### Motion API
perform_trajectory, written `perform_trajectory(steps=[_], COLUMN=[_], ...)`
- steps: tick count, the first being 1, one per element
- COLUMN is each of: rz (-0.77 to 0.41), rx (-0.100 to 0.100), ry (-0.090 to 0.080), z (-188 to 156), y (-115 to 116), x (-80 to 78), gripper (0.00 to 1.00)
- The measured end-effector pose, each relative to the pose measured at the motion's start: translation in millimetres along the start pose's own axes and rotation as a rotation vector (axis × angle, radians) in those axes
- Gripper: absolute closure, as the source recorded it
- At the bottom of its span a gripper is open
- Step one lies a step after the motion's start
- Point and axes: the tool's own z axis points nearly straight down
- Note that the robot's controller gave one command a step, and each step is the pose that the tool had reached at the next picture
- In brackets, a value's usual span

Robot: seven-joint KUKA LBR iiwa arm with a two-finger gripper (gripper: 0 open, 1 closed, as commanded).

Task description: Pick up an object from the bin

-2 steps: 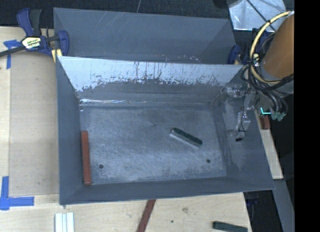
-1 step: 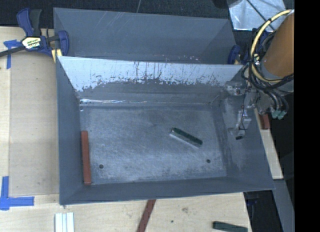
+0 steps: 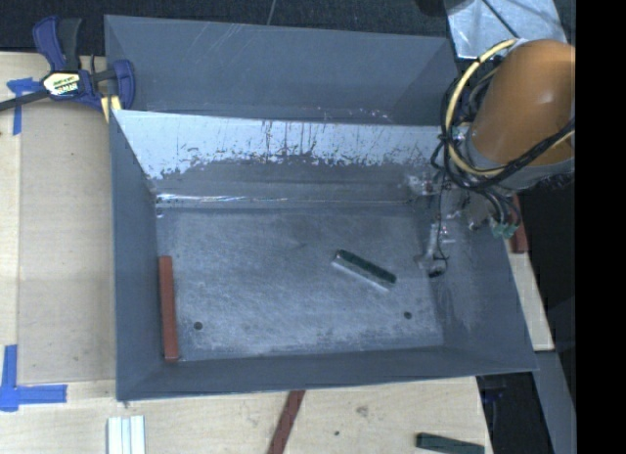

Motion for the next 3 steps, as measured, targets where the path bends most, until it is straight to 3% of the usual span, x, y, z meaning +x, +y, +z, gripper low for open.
perform_trajectory(steps=[1,2,3], rz=[-0.020,-0.261,-0.262], rx=[-0.002,-0.003,-0.002], ry=[0.003,0.001,0.001], z=[65.5,113.6,113.6], y=[20.5,52.6,52.6], x=[45.5,-52.0,-52.0], gripper=[0.00,1.00,1.00])
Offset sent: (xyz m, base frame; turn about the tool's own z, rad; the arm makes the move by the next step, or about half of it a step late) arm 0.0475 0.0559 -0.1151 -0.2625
